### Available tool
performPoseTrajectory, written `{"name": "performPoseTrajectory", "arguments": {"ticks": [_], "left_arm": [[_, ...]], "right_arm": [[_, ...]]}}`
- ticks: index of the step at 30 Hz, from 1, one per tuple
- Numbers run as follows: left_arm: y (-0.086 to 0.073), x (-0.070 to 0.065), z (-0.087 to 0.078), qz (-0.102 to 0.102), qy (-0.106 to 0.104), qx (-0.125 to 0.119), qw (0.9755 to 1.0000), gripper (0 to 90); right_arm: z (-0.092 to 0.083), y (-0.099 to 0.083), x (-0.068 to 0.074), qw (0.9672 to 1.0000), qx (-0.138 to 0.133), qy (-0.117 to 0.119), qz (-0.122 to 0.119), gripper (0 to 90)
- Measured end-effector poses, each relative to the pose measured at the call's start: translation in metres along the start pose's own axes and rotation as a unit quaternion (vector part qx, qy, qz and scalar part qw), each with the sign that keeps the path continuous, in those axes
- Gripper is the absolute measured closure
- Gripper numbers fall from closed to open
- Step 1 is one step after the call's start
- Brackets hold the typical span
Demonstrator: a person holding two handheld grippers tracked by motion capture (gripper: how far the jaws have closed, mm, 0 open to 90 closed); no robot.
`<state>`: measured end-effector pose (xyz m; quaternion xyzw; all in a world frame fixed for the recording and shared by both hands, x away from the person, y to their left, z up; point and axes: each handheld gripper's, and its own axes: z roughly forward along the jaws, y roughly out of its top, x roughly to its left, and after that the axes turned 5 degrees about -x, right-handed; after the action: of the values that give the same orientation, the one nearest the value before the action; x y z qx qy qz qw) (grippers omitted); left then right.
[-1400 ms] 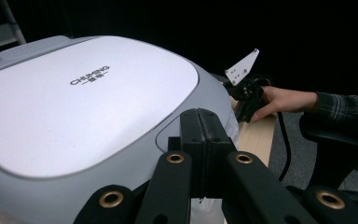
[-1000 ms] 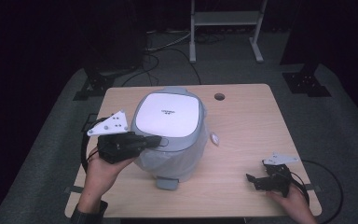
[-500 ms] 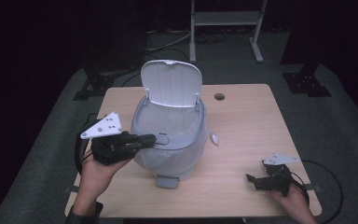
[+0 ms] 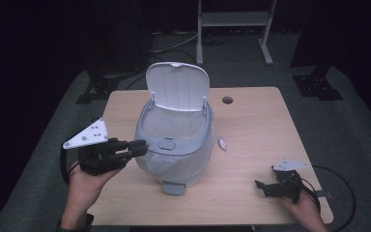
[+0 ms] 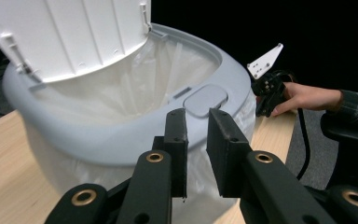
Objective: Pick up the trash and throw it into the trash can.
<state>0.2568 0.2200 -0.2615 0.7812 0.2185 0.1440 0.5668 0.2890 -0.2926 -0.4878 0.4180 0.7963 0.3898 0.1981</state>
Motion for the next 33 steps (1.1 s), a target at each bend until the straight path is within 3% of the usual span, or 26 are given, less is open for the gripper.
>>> {"name": "performPoseTrajectory", "arguments": {"ticks": [6, 15, 23, 27, 33], "left_arm": [[-0.01, 0.0, -0.016, -0.006, 0.017, 0.006, 0.9998, 70.8], [-0.034, 0.002, -0.031, -0.012, 0.057, 0.028, 0.9979, 47.6], [-0.058, 0.004, -0.033, -0.015, 0.087, 0.043, 0.9952, 28.1], [-0.079, 0.005, -0.029, -0.017, 0.102, 0.056, 0.993, 20.4], [-0.099, 0.005, -0.023, -0.015, 0.113, 0.065, 0.9913, 15.4]], "right_arm": [[0.0, 0.0, 0.0, 1.0, 0.0, 0.0, 0.0, 9.4], [0.0, 0.0, 0.0, 1.0, 0.0, 0.0, 0.0, 9.5], [0.0, 0.0, 0.0, 1.0, 0.0, 0.0, 0.0, 9.5], [0.0, 0.0, 0.0, 1.0, 0.0, 0.0, 0.0, 9.5], [0.0, 0.0, 0.0, 1.0, 0.0, 0.0, 0.0, 9.5]]}}
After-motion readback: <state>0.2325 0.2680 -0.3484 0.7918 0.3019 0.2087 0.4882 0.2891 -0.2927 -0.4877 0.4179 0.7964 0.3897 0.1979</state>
